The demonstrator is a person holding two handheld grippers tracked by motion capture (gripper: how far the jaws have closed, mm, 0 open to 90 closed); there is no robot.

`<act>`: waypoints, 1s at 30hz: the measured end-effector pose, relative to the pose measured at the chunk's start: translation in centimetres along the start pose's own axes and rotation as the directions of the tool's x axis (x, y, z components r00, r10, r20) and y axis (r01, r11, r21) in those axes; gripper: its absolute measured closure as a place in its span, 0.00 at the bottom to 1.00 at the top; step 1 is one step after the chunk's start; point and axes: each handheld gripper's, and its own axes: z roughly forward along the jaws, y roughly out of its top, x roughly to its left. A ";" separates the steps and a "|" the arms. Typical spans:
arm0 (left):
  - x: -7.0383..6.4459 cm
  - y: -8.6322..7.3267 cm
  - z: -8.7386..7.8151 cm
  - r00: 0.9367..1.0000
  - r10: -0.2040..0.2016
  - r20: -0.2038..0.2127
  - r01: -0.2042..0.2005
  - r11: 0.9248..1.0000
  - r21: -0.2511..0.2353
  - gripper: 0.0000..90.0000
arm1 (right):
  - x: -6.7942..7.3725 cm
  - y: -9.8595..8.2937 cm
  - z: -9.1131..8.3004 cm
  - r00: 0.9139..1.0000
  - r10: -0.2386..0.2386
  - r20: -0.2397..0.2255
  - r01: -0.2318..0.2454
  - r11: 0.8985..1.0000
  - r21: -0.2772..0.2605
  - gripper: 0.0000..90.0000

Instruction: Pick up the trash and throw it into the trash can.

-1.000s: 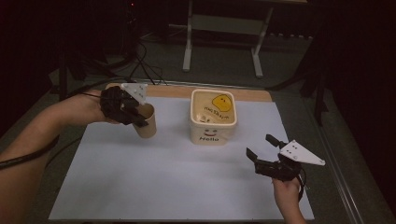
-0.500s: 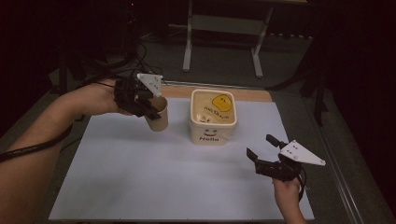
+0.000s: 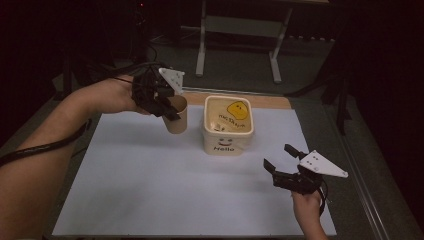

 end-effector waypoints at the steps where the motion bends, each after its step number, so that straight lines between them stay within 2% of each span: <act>1: 0.0 0.0 0.0 1.000 0.000 0.000 0.000 1.000 0.000 0.99 | 0.0 0.0 0.0 1.000 0.000 0.000 0.000 1.000 0.000 0.16; 7: 0.6 1.5 0.3 0.999 0.030 -0.009 -0.030 0.999 0.014 0.99 | 0.1 0.0 0.0 1.000 0.002 -0.001 -0.002 1.000 0.001 0.16; 9: 0.8 2.0 0.3 0.999 0.034 0.001 -0.034 0.999 0.012 0.99 | 0.0 0.0 0.0 1.000 0.003 -0.002 -0.003 1.000 0.002 0.15; 10: 0.9 2.4 0.4 0.999 0.045 -0.010 -0.044 0.999 0.015 0.99 | 0.0 0.0 0.0 1.000 0.003 -0.002 -0.003 1.000 0.002 0.16; 14: 1.3 3.5 0.7 0.998 0.062 0.005 -0.062 0.998 0.021 0.99 | -0.1 -0.1 -0.1 1.000 0.004 0.000 -0.004 1.000 0.002 0.16; 15: 1.3 3.8 0.9 0.998 0.067 -0.007 -0.067 0.998 0.020 0.99 | -0.1 -0.1 -0.1 1.000 0.005 -0.001 -0.005 1.000 0.002 0.16; 17: 1.5 4.2 1.0 0.997 0.074 0.005 -0.074 0.997 0.021 0.99 | -0.1 -0.1 -0.1 1.000 0.005 0.000 -0.005 1.000 0.002 0.16; 30: 2.6 7.1 2.3 0.993 0.122 -0.001 -0.122 0.992 0.034 0.98 | -0.1 -0.1 -0.2 1.000 0.001 0.000 -0.001 1.000 -0.003 0.16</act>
